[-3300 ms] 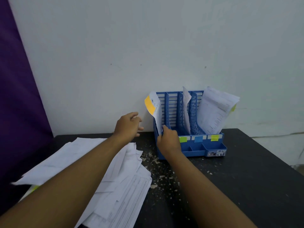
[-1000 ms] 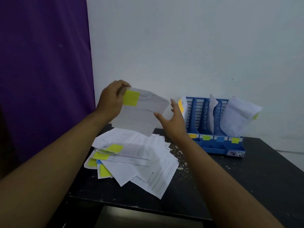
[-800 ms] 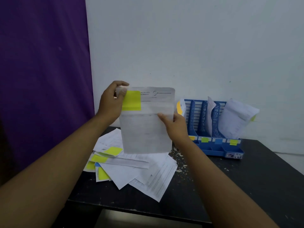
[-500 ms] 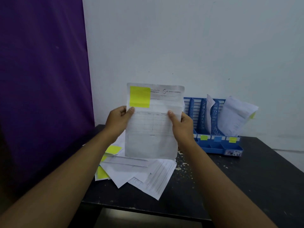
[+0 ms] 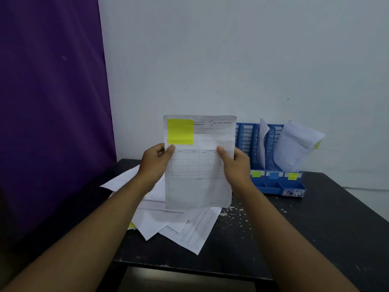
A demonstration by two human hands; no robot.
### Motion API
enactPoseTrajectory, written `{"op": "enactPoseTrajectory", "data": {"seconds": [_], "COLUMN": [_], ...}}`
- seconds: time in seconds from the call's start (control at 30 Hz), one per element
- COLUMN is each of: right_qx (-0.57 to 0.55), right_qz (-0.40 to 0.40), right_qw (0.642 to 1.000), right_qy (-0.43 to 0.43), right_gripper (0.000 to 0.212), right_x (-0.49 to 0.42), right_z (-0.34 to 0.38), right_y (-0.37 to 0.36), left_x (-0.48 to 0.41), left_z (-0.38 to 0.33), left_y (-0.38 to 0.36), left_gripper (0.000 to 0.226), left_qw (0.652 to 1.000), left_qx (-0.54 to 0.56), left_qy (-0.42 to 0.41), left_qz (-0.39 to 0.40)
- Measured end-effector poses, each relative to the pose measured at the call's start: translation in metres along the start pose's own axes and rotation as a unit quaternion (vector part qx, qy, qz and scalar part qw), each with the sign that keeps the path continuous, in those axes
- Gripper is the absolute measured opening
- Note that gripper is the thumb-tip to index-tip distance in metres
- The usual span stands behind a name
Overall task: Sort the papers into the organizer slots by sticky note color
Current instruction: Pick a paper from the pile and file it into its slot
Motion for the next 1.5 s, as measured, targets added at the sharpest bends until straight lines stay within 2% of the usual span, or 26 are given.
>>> {"op": "enactPoseTrajectory", "data": {"seconds": [0.13, 0.2, 0.3, 0.4, 0.47, 0.57, 0.67, 0.73, 0.8, 0.87, 1.1, 1.27, 1.5], "right_qx": [0.024, 0.041, 0.11, 0.224, 0.259, 0.261, 0.339, 0.415, 0.452, 0.479, 0.48, 0.454, 0.434], "right_qz": [0.048, 0.066, 0.025, -0.069, -0.102, -0.086, -0.038, -0.03, -0.049, -0.087, -0.216, -0.222, -0.225], "right_qw": [0.999, 0.997, 0.993, 0.966, 0.946, 0.94, 0.921, 0.89, 0.874, 0.859, 0.835, 0.847, 0.857], "right_qy": [0.006, 0.012, 0.045, 0.111, 0.166, 0.202, 0.189, 0.184, 0.171, 0.161, 0.161, 0.162, 0.161], "right_gripper": [0.015, 0.02, 0.036, 0.065, 0.07, 0.064, 0.083, 0.077, 0.052, 0.036, 0.03, 0.021, 0.029], "right_x": [-0.004, -0.006, -0.01, -0.009, 0.005, 0.037, 0.061, 0.066, 0.061, 0.052, 0.002, -0.043, -0.112], "right_z": [0.011, 0.017, 0.025, 0.029, 0.039, 0.052, 0.05, 0.046, 0.045, 0.044, 0.044, 0.039, 0.011], "right_y": [0.01, 0.019, 0.041, 0.063, 0.065, 0.053, 0.039, 0.038, 0.05, 0.071, 0.152, 0.196, 0.242], "left_x": [-0.008, -0.015, -0.018, -0.013, -0.009, -0.007, -0.003, 0.001, 0.005, 0.011, 0.025, 0.018, -0.012], "left_z": [-0.015, -0.028, -0.054, -0.078, -0.087, -0.092, -0.101, -0.111, -0.123, -0.139, -0.186, -0.191, -0.172], "left_y": [0.001, -0.003, -0.02, -0.045, -0.061, -0.083, -0.108, -0.125, -0.145, -0.168, -0.247, -0.297, -0.362], "left_gripper": [0.043, 0.04, 0.042, 0.043, 0.042, 0.043, 0.043, 0.039, 0.038, 0.039, 0.034, 0.034, 0.036], "left_qw": [0.999, 0.996, 0.986, 0.987, 0.989, 0.99, 0.991, 0.99, 0.988, 0.986, 0.974, 0.97, 0.966], "left_qx": [-0.007, -0.048, -0.101, -0.069, -0.037, -0.008, 0.014, 0.04, 0.062, 0.075, 0.094, 0.103, 0.09], "left_qy": [0.031, 0.041, 0.013, -0.006, -0.002, 0.009, 0.01, 0.016, 0.026, 0.026, 0.004, 0.003, 0.016], "left_qz": [0.024, 0.064, 0.131, 0.147, 0.145, 0.138, 0.131, 0.132, 0.136, 0.148, 0.207, 0.221, 0.24]}}
Point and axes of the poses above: each hand's wrist, its own x-axis away from the middle knuckle, its own y-axis out of the back of the hand, z = x × y, the point moved 10 cm from there along -x, towards the middle knuckle, and after that the axes turned 4 degrees about -z, right-handed, at the moved point
